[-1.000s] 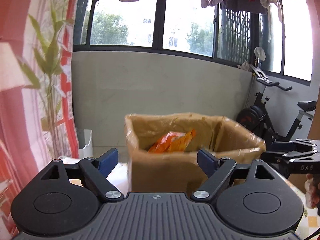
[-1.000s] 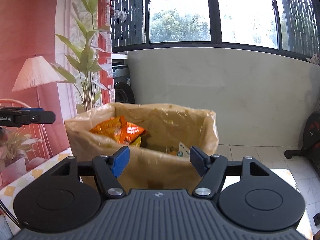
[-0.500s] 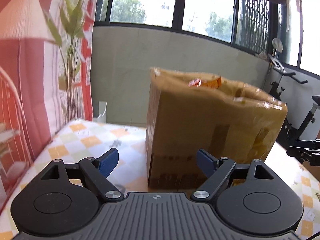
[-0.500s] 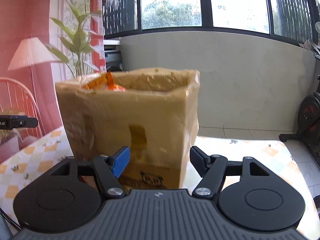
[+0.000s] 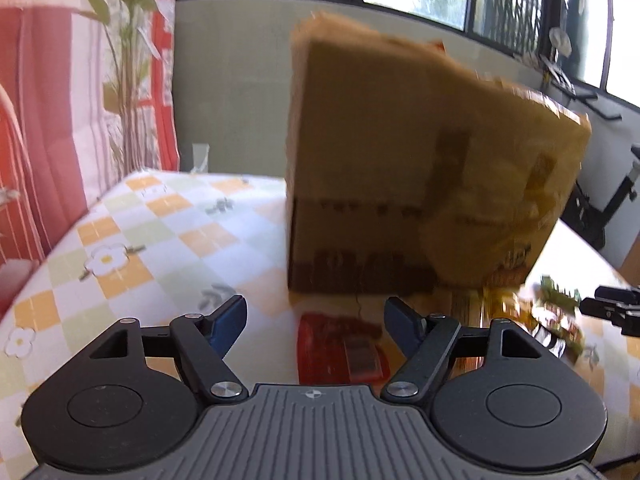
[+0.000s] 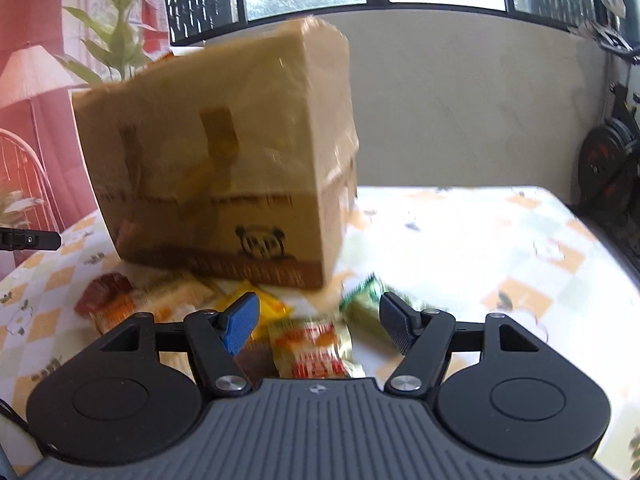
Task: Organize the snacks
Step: 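Move both tools back down toward the remaining snacks, then grasp the red candy packet with the left tool while the right tool grasps the gold snack pouch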
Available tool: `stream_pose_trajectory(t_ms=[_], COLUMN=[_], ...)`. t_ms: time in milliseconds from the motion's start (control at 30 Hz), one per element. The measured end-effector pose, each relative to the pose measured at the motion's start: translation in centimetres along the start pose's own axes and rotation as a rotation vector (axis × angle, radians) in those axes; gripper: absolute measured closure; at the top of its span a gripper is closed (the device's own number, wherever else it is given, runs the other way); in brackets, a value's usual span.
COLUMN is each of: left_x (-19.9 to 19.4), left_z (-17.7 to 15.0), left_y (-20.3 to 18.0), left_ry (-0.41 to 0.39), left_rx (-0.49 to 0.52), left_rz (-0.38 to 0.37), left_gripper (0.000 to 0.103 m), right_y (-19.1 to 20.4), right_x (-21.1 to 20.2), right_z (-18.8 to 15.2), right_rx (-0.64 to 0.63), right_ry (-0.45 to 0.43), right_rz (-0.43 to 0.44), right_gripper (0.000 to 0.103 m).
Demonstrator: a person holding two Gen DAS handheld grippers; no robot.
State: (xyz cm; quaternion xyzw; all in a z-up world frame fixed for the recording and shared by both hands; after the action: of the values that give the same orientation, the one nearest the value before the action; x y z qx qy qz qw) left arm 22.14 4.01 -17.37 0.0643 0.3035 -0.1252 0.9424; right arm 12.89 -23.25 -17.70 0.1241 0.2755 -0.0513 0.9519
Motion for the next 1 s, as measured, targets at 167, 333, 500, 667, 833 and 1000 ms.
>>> stream_pose_trajectory(t_ms=[167,333,500,667,833,1000], left_x=[1.5,3.5,5.6,6.6,6.0,5.7], left_z=[-1.2,-1.4,-1.3,-1.8,-1.7,-1.8], left_y=[-1.1,-1.5,-1.7,-1.4,-1.0,-0.7], left_ry=[0.058,0.099,0.144,0.177,0.165,0.161], left_rx=[0.033,0.029,0.041,0.039,0.036,0.040], left_rz=[-0.023,-0.012,0.015,0.063,0.056,0.051], left_gripper=[0.026,0.026,0.026,0.036,0.069,0.073], right_y=[-0.5,-0.7,-0.6,0.3,0.1,0.2], right_x=[0.2,0.3,0.2,0.4,1.0,2.6], right_z=[-1.2,-1.3,-1.6,-1.9,-1.8,-1.6], right_rx=[0.025,0.043,0.042,-0.012,-0.011,-0.023], right_ry=[0.001,-0.010,-0.011,0.004,0.030,0.119], right_rz=[-0.009,-0.020,-0.014,-0.007,-0.009,-0.019], right_gripper=[0.033,0.034,0.033,0.034,0.034,0.033])
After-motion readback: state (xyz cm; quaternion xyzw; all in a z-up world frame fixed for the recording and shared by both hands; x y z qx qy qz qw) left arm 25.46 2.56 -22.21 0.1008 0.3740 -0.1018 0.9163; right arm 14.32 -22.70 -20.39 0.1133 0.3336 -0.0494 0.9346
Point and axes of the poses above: each gripper's, at about its wrist camera, not at the fingertips, and x roughly the way its jaws point, y to its left, z to its top, the point moved 4 cm from there along x, roughly the way its jaws point, and after that the axes turned 8 degrees about x, right-handed, at the moved point
